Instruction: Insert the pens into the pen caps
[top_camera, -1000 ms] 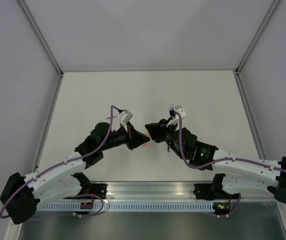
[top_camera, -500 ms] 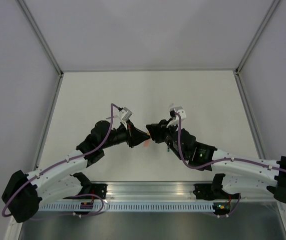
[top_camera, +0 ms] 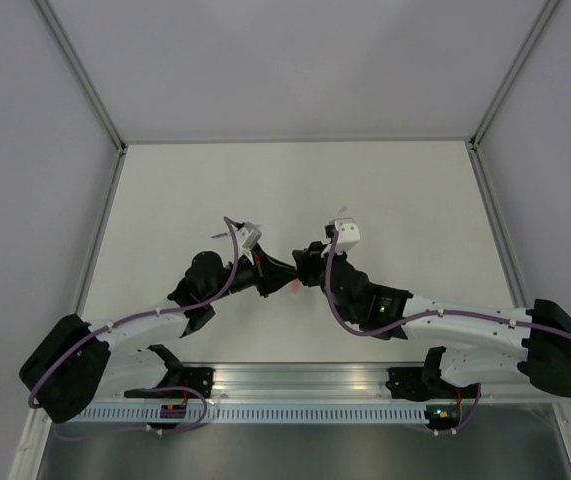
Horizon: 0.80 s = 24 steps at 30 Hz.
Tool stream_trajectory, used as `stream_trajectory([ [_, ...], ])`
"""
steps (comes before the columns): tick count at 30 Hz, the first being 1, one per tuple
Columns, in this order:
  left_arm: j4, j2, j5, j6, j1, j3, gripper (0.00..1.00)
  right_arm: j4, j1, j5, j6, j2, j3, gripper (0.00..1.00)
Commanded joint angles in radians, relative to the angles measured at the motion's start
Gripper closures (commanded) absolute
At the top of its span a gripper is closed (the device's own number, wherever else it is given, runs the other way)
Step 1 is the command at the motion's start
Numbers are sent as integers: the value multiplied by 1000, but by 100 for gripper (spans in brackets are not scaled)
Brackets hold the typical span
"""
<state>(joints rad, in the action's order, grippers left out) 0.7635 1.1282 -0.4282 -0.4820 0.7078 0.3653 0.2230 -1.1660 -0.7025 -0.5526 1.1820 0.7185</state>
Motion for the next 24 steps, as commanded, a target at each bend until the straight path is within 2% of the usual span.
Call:
stream_trajectory([
  [1,240,24,112,-3,-41,27,98,-23,-38,38,-24,36,5,100],
  [8,201,22,75,-6,-42,46,98,-131,3,60,-58,99,107,100],
  [13,171,24,72,3,-42,44,90,-120,41,92,-72,105,95,100],
  [17,149,31,57,3,-41,58,73,-125,71,121,-72,107,101,100],
  [19,145,35,26,2,-41,64,71,-132,86,133,-72,108,105,100],
  [23,122,28,2,2,-42,77,47,-139,98,153,-69,97,117,100],
  [24,114,25,3,2,-41,77,44,-140,101,153,-67,96,121,100],
])
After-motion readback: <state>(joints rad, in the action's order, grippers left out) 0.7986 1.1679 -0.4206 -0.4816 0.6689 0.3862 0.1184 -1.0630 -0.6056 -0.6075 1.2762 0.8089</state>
